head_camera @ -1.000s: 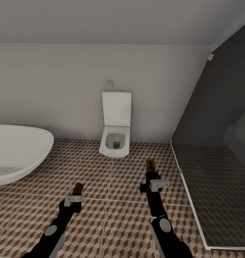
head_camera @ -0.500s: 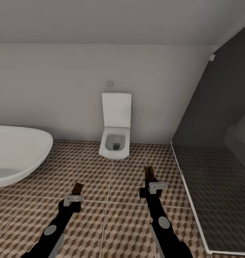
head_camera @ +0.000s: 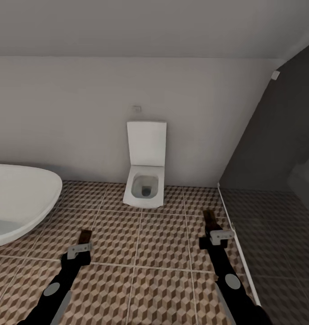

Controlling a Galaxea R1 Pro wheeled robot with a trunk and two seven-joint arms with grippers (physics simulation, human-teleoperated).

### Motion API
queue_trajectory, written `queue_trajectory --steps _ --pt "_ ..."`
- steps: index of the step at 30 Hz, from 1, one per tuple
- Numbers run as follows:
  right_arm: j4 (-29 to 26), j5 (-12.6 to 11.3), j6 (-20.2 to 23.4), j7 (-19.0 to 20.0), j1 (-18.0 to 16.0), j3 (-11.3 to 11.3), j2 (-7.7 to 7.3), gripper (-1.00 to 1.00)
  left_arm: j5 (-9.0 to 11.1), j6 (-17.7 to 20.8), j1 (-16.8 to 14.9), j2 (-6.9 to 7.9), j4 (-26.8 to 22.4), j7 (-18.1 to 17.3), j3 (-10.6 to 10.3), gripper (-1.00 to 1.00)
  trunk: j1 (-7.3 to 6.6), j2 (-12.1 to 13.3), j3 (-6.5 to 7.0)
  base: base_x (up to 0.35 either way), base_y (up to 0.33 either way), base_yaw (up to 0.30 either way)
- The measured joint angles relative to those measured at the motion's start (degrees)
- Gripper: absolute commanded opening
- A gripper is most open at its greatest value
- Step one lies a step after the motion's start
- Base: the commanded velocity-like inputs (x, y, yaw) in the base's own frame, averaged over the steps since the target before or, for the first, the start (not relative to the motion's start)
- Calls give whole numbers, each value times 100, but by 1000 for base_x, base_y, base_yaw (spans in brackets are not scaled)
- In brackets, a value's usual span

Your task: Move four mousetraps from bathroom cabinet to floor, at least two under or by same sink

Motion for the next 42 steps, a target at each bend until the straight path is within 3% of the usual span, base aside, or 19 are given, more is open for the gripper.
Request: queue_trajectory --steps 6,15,42 --pt "31 -31 -15 33 0 -7 -30 -100 1 0 0 -37 40 -113 -52 -100 0 0 0 6 0 0" --pt "37 -25 -370 24 0 -9 -38 -100 7 6 0 -60 107 -185 -105 -100 0 0 0 0 0 0" --pt "37 -27 -412 12 0 -3 -25 -100 -1 9 0 -87 188 -185 -210 -100 66 -121 -54 0 0 0"
